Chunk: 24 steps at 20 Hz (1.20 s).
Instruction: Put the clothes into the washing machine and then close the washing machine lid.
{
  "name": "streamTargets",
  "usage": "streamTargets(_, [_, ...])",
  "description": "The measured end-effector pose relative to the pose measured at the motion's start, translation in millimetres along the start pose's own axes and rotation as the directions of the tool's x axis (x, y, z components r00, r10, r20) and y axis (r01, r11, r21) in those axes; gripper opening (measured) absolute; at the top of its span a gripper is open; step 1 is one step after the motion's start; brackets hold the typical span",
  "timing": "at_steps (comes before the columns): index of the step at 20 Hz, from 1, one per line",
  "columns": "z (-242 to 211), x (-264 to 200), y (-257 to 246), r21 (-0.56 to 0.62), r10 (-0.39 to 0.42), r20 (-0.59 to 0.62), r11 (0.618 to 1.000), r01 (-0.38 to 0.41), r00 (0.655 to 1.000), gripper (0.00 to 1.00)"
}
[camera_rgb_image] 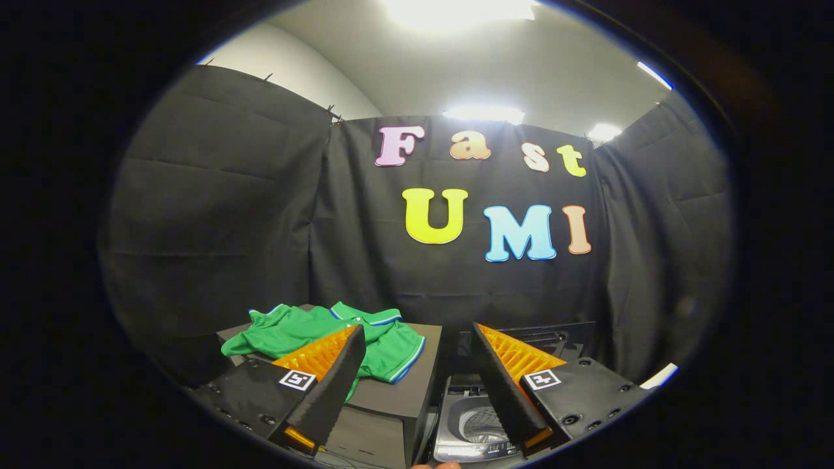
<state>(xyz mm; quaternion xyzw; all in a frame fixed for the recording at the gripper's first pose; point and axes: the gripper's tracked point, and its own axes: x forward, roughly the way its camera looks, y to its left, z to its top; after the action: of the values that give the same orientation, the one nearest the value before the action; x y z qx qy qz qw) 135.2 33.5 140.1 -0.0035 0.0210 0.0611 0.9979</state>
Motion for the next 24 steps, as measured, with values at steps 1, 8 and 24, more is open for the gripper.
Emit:
streamTargets(1, [0,7,1,0.009,0.004,-0.024,1.000,-0.004,1.000,1.00])
streamTargets(8, [13,45,5,0.017,-0.020,-0.119,1.000,0.022,0.993,1.00])
streamTargets(24, [8,117,65,0.067,0.057,-0.363,0.997,-0.035,0.930,1.00])
